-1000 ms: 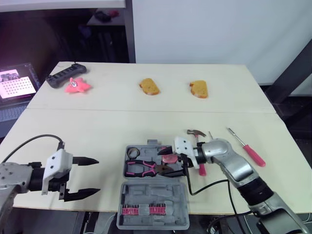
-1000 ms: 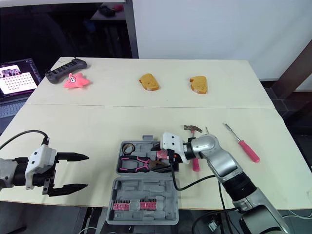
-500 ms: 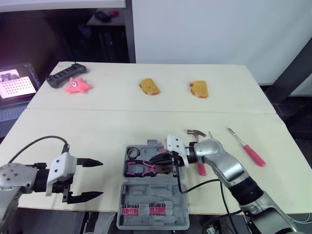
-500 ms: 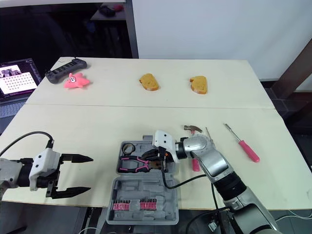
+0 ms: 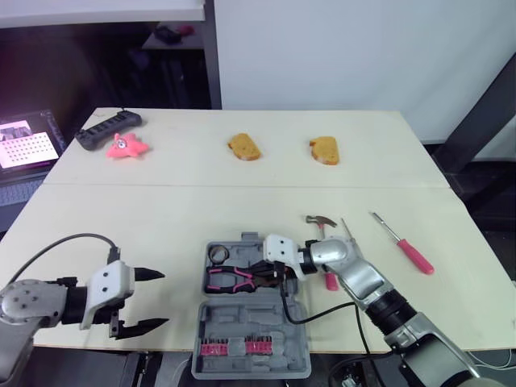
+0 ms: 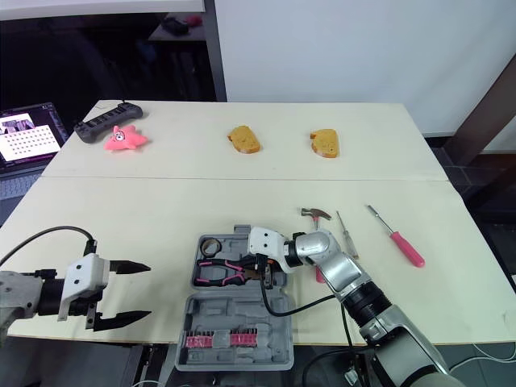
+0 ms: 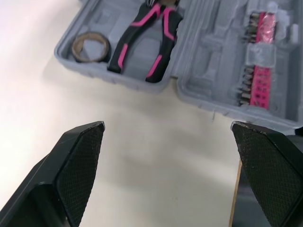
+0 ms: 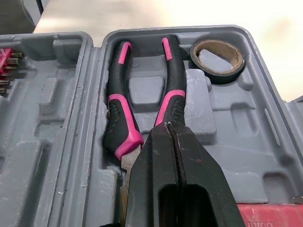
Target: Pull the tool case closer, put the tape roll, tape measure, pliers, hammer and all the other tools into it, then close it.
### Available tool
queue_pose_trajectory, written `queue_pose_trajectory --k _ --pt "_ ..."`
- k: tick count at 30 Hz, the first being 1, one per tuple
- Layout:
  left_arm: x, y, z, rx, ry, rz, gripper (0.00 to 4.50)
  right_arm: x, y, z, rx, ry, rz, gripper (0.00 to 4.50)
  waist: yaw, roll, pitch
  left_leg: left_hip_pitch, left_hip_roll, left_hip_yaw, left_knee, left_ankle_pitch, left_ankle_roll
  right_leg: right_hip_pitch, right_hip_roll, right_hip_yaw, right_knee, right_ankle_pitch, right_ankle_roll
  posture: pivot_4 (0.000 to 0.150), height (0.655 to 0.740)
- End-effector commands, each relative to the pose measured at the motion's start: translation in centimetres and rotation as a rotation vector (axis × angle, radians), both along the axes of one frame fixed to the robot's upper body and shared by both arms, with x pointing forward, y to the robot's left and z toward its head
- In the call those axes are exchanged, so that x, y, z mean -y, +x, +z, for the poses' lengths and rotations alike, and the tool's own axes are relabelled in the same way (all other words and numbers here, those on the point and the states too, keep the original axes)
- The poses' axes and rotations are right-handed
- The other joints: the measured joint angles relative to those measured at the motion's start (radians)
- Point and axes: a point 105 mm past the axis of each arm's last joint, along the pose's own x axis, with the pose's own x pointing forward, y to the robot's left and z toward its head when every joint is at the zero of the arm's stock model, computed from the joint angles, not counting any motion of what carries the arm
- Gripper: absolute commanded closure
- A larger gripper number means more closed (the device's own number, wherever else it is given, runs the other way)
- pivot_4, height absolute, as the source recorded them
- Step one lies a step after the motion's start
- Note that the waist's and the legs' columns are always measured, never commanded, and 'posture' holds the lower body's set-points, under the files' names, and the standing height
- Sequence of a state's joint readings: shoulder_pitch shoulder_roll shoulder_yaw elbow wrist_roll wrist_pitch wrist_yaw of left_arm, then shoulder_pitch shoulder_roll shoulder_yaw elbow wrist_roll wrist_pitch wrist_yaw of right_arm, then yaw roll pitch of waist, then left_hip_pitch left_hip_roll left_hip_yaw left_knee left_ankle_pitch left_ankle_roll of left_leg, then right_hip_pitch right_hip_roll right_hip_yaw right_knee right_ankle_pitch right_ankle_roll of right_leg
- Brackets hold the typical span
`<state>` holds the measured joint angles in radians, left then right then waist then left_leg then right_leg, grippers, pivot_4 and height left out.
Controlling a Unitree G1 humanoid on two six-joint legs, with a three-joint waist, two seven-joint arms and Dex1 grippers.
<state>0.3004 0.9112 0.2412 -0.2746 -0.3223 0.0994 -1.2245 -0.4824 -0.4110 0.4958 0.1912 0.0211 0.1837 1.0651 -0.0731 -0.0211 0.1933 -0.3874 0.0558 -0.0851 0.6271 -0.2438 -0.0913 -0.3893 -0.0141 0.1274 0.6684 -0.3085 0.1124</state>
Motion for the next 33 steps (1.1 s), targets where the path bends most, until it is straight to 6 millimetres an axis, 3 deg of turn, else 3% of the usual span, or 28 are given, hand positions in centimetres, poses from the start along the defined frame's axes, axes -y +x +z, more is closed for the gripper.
queue_pose_trajectory --k 1,5,10,13,20,26,33 --pt "0.8 -0.4 -0.1 0.010 -0.005 -0.015 0.00 1.8 -0.7 -3.6 -0.100 -0.166 -0.070 4.48 0.001 0.000 -0.002 0.000 0.000 0.000 0.000 0.000 0.000 0.000 0.000 0.000 0.000 0.000 0.000 0.150 0.7377" --pt "0.8 0.2 0.0 0.036 -0.010 0.014 0.00 0.6 0.4 0.7 -0.025 0.005 -0.061 4.48 0.003 0.000 -0.003 0.000 0.000 0.000 0.000 0.000 0.000 0.000 0.000 0.000 0.000 0.000 0.000 0.150 0.7377" --pt "0.6 0.2 0.6 -0.028 -0.065 -0.031 0.00 2.1 1.3 8.6 0.133 0.149 -0.046 4.48 0.005 0.003 0.001 -0.006 0.000 0.000 0.002 0.000 0.000 -0.004 0.000 0.000 0.000 0.001 0.002 0.150 0.7377" --pt "0.3 1.1 0.4 -0.006 -0.038 -0.067 0.87 4.0 0.0 10.2 0.160 0.129 -0.009 4.50 0.008 0.004 0.002 -0.005 0.000 0.000 0.001 0.000 0.000 -0.004 0.000 0.000 0.000 0.001 0.003 0.150 0.7377" --pt "0.9 1.5 -1.8 -0.069 0.026 -0.202 4.48 9.7 -2.4 6.2 0.132 -0.129 -0.005 4.50 0.006 0.003 0.002 -0.006 -0.001 0.001 0.000 -0.001 0.001 -0.004 -0.001 0.000 -0.003 0.001 0.003 0.150 0.7377" --pt "1.8 2.4 -3.5 -0.070 0.041 -0.215 4.48 10.4 -3.5 2.1 0.130 -0.253 0.026 4.50 0.002 0.003 0.002 -0.005 0.000 0.002 0.001 -0.001 0.001 -0.005 0.000 0.002 -0.002 0.001 0.002 0.150 0.7377" --pt "2.8 1.8 -4.9 -0.103 0.043 -0.246 4.48 10.2 -4.3 -0.3 0.090 -0.261 -0.002 4.50 0.005 0.003 0.002 -0.006 0.000 0.002 0.002 -0.001 0.002 -0.005 0.000 0.002 -0.002 0.001 0.004 0.150 0.7377"
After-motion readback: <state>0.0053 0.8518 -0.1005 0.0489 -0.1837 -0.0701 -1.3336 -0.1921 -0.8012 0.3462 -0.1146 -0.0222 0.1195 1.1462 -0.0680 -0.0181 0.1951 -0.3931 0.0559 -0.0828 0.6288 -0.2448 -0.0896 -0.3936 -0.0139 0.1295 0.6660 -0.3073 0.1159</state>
